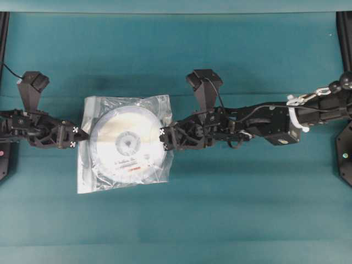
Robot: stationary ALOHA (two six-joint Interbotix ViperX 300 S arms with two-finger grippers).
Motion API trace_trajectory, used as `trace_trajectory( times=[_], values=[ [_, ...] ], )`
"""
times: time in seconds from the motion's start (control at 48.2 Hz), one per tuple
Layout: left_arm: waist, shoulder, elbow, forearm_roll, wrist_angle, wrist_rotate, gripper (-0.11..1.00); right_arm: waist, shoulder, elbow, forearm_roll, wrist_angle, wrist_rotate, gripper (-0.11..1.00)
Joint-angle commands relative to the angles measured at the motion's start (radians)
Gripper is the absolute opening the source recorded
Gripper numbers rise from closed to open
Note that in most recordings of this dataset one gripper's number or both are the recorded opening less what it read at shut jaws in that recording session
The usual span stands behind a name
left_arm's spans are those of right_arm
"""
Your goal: Take out the reel from the clear zip bag.
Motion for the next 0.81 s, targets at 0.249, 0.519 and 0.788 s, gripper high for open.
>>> trace_trajectory(
  times=[0.249,0.519,0.788],
  values=[
    [-0.002,-0.002,-0.008,0.003,-0.003,0.0,0.01,0.0,-0.11,0.064,-0.003,0.009,0.002,0.06],
    [-0.002,-0.002,-0.008,0.003,-0.005,0.0,0.01,-0.002,-0.201,0.153,-0.003,0.026,0.002,0.06],
    [-0.002,-0.002,-0.008,0.003,-0.003,0.0,0.01,-0.003,-0.282,0.239,-0.002,0.04,0.006,0.06]
  ],
)
